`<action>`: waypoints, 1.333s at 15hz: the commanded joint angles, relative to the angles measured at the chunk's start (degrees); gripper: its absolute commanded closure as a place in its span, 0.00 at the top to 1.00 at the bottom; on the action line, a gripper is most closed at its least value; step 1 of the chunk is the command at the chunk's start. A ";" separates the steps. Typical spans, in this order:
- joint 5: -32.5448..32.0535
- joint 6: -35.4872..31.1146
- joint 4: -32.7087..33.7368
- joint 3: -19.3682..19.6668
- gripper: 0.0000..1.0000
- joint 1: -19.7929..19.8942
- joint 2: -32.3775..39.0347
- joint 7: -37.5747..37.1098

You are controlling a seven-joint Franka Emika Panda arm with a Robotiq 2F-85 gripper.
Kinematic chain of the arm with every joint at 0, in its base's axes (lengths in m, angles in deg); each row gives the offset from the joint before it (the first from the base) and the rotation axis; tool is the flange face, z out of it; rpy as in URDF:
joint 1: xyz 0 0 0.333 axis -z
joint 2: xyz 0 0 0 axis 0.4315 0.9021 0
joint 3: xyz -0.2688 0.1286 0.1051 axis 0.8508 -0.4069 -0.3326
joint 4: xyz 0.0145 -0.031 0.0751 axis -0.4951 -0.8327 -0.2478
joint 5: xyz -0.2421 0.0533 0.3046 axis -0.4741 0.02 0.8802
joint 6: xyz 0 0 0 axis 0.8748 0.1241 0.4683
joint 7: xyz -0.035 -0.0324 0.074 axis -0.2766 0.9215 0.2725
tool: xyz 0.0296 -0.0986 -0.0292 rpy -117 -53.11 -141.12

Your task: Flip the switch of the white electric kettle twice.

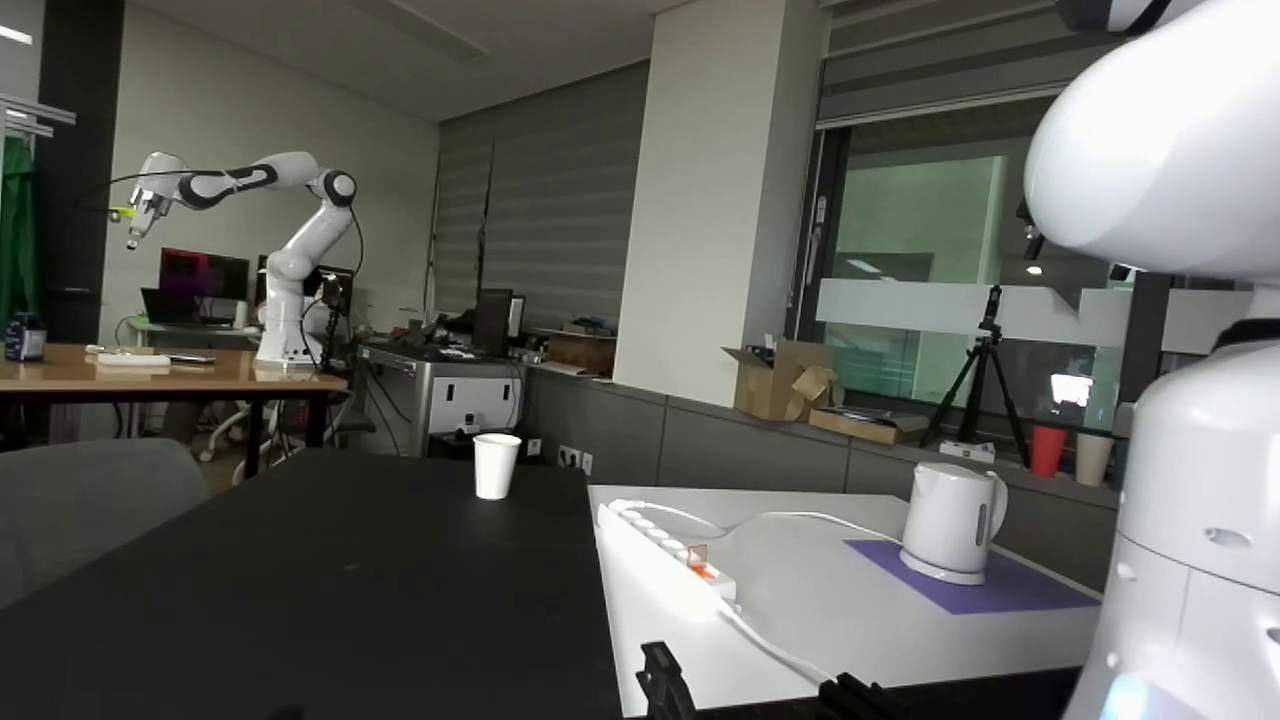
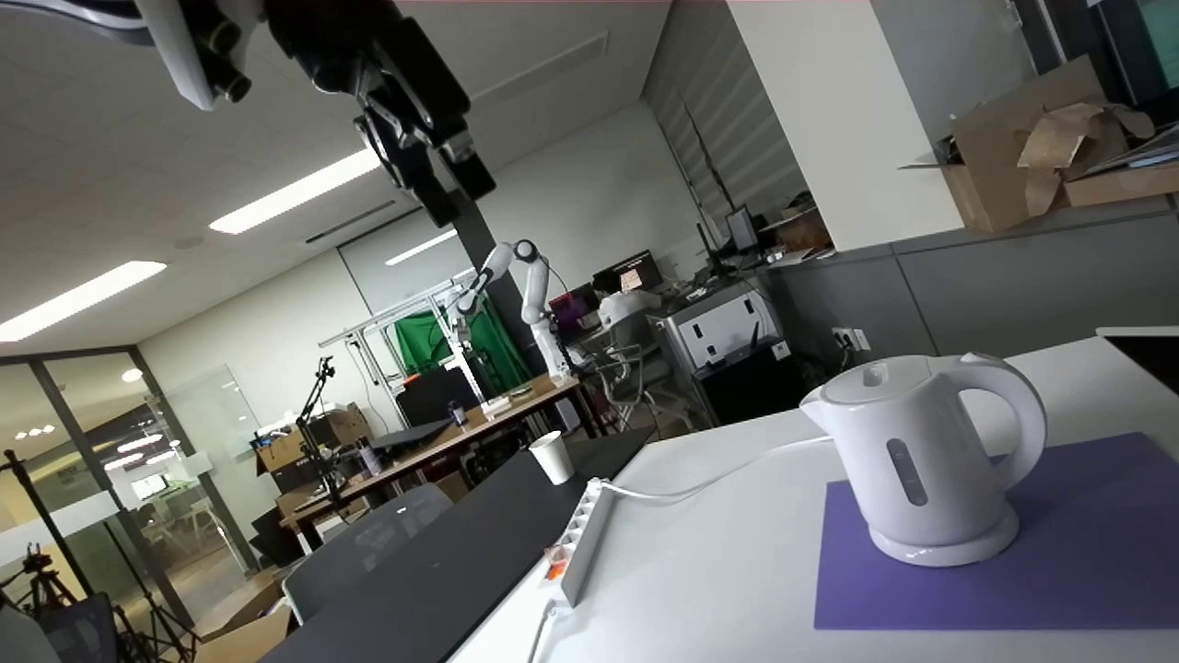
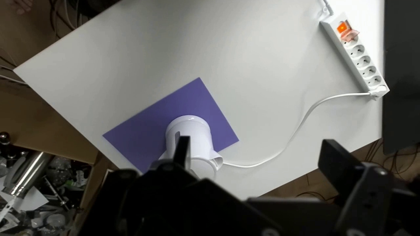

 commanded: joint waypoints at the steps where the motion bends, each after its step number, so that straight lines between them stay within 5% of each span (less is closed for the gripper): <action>1: 0.13 0.12 0.03 -0.71 1.00 0.09 -0.21 -0.06; 9: 0.12 0.12 -0.05 -0.77 1.00 0.06 -0.50 -0.07; 14: 6.14 -13.50 6.65 3.45 1.00 -4.31 15.89 -2.30; 20: 18.64 -17.98 18.46 8.08 1.00 -9.69 37.54 -2.22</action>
